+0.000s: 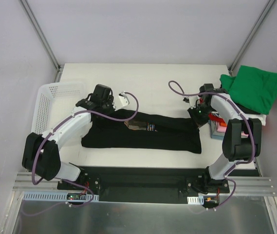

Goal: Fold and stack the t-shirts
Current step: Fold the tshirt

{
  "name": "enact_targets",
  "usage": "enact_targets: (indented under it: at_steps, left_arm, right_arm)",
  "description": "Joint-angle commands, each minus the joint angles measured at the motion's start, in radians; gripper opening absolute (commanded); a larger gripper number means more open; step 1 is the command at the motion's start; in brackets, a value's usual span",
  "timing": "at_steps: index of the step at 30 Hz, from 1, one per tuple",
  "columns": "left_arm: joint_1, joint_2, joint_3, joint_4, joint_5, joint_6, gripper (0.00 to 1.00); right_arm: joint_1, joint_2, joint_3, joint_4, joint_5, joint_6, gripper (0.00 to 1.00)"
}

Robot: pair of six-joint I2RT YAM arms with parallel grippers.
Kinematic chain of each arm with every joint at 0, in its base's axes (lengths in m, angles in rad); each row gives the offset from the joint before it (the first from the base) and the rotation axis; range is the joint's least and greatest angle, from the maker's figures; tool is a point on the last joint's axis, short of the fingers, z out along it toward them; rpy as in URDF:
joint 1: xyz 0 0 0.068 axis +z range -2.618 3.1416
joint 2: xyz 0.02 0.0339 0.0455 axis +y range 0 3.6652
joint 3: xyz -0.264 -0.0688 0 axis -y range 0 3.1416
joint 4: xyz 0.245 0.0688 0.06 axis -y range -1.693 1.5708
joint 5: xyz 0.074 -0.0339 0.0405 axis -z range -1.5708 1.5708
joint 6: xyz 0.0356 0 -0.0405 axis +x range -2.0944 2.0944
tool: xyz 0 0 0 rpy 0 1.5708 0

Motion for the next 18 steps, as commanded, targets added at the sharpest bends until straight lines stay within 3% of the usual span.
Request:
enact_targets:
  at_steps: [1, 18]
  left_arm:
    - [-0.001, -0.071, -0.030, -0.030, -0.052, 0.032, 0.00]
    - [-0.003, -0.123, -0.082, -0.061, -0.071, 0.025, 0.00]
  right_arm:
    - [0.001, -0.039, -0.026, -0.005, 0.041, -0.025, 0.01]
    - [0.002, -0.021, -0.072, 0.023, 0.121, -0.040, 0.01]
